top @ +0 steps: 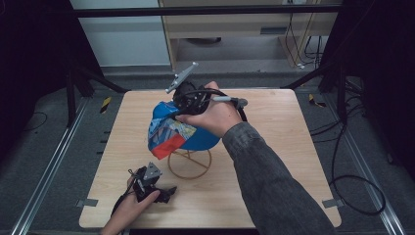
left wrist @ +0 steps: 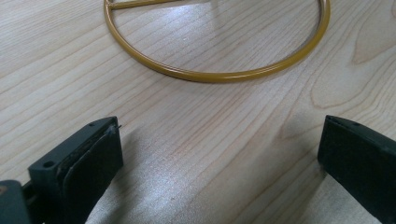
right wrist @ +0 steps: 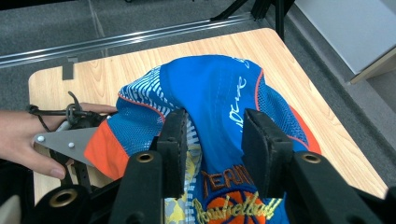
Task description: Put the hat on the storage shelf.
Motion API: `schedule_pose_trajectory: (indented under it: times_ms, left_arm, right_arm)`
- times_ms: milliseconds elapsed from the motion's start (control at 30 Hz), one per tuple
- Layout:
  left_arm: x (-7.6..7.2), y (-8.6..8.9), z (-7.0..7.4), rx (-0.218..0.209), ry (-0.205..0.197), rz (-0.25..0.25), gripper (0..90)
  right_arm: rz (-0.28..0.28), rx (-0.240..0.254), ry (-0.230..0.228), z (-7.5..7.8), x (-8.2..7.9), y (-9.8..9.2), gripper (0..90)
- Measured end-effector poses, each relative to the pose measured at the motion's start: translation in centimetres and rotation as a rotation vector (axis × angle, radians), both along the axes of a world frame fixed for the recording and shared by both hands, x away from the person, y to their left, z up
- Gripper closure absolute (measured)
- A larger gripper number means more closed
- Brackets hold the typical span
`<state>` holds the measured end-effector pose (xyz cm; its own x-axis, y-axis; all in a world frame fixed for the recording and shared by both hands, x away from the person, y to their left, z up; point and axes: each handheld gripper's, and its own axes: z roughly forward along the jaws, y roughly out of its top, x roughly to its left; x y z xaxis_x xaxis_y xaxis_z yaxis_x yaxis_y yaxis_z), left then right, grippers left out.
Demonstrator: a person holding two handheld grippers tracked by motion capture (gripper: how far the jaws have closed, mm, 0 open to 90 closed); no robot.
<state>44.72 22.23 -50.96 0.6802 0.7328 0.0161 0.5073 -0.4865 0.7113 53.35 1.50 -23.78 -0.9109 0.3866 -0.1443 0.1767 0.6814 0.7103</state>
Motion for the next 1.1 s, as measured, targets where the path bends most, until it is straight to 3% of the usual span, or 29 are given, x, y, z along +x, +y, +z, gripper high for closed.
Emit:
schedule_pose_trajectory:
  times_ms: [400,1100]
  left_arm:
    - [0.0,0.0,0.0,0.000,0.000,0.000,0.0]
    - [0.0,0.0,0.0,0.000,0.000,0.000,0.0]
  right_arm:
    - [-0.016,0.023,0.000,0.3,-0.3,-0.7,51.3]
    - [-0.037,0.050,-0.001,0.9,-1.1,-2.7,46.4]
